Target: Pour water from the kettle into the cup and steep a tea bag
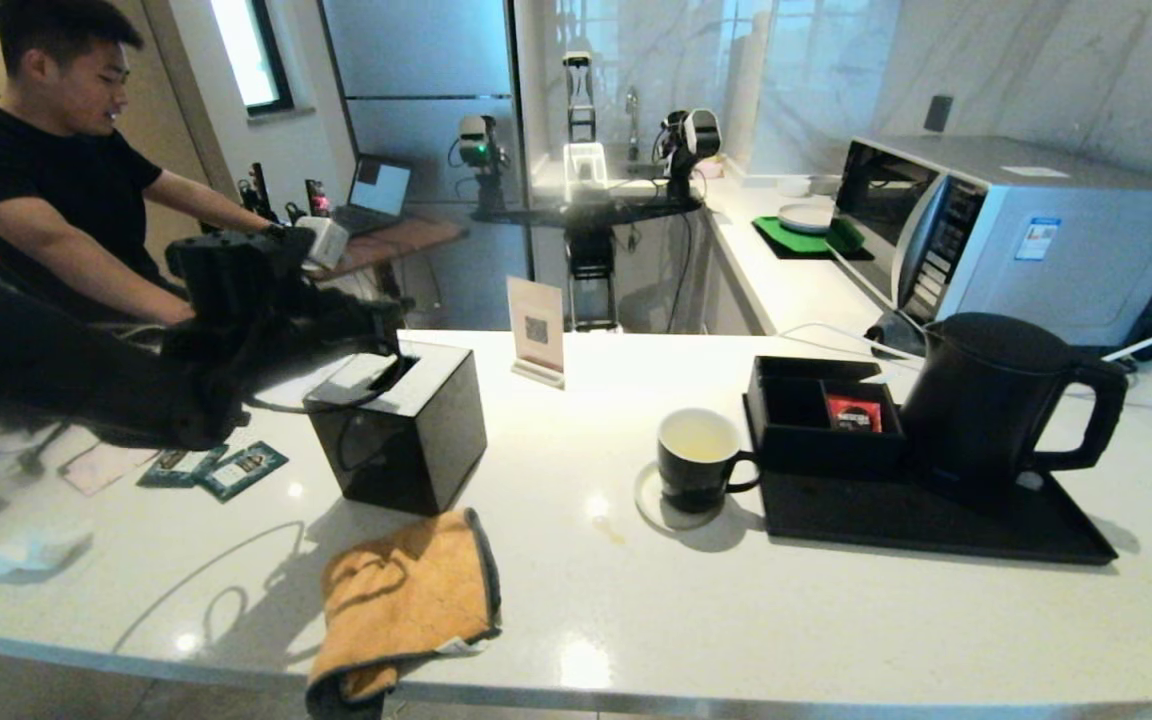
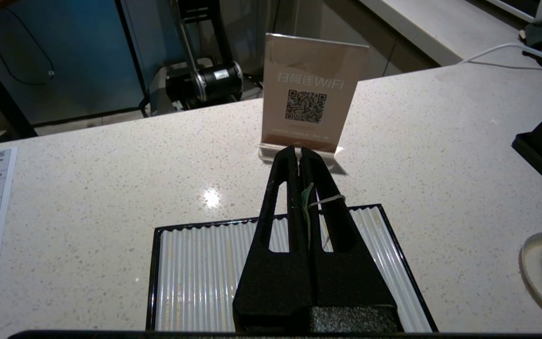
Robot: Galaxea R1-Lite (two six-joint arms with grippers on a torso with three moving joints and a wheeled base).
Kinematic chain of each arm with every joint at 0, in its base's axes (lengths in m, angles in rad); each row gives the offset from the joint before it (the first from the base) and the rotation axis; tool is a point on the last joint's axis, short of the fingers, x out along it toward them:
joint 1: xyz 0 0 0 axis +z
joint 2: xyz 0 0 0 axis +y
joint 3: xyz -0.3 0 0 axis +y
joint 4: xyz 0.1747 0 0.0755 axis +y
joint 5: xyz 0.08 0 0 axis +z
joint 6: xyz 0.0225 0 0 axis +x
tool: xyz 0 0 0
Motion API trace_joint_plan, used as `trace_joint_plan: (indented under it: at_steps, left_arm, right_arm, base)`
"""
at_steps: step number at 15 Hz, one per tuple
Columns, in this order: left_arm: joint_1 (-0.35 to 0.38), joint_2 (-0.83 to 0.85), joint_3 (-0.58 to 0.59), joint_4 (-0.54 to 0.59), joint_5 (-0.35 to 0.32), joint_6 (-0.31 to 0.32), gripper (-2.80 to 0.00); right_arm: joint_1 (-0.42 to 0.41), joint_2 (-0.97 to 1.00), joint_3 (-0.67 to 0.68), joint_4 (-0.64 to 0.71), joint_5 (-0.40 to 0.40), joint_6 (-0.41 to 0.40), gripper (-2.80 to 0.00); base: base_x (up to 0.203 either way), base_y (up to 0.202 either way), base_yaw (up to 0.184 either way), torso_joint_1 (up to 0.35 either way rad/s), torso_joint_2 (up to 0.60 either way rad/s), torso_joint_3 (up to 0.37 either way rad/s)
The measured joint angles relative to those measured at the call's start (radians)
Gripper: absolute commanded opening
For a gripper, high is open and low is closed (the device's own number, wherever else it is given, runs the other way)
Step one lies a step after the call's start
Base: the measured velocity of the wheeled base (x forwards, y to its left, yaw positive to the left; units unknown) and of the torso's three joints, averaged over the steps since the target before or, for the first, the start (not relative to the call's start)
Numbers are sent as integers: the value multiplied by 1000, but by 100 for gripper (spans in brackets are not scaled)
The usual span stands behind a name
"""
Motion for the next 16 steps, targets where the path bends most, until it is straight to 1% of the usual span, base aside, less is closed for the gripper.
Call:
trace_joint_plan:
  at_steps: [16]
  left_arm:
    - [-2,18,0,-4,-6,-2,-280]
  right_arm:
    - [0,0,0,0,-1,0,-280]
  base:
    - [0,0,0,0,0,0]
